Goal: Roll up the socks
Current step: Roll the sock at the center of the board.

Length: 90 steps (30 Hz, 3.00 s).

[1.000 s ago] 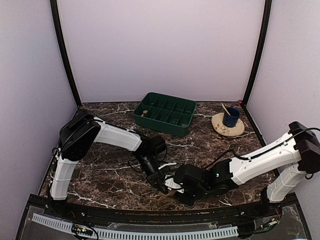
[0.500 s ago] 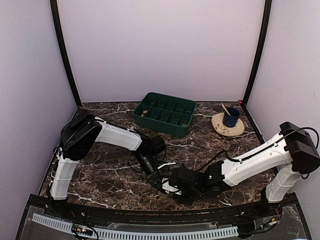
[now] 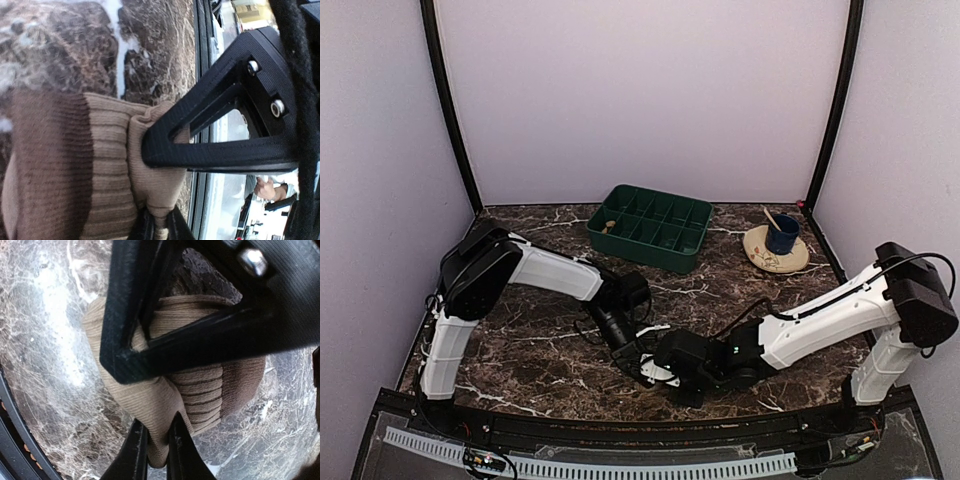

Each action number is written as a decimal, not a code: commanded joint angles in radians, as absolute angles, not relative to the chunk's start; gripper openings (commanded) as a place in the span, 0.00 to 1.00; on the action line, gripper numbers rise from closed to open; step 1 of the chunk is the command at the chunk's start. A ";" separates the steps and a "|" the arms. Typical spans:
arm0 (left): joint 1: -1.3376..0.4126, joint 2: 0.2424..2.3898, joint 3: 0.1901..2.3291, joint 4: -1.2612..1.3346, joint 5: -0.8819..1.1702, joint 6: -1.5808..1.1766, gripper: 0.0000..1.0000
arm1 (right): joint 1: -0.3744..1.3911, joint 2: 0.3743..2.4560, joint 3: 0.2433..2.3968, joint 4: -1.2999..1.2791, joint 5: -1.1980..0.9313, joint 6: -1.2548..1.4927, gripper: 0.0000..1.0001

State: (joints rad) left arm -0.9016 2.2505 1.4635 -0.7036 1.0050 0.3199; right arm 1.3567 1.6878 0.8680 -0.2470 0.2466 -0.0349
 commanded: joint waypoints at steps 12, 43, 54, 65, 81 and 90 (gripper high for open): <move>-0.826 2.057 1.223 -0.465 0.791 0.165 0.34 | 1.299 1.706 0.833 -0.248 0.000 0.046 0.00; -0.923 1.572 0.782 0.056 0.248 -0.027 0.47 | 1.097 1.761 0.885 -0.293 -0.439 0.094 0.00; -1.089 1.478 0.696 0.109 0.049 0.043 0.49 | 1.047 1.813 0.911 -0.314 -0.577 0.104 0.00; -1.215 1.522 0.736 0.083 0.060 0.165 0.52 | 1.029 1.850 0.938 -0.339 -0.638 0.097 0.00; -1.273 1.623 0.803 0.061 0.024 0.257 0.53 | 1.017 1.857 0.940 -0.353 -0.657 0.086 0.00; -1.285 1.643 0.802 0.072 0.030 0.272 0.46 | 1.015 1.864 0.942 -0.360 -0.666 0.081 0.00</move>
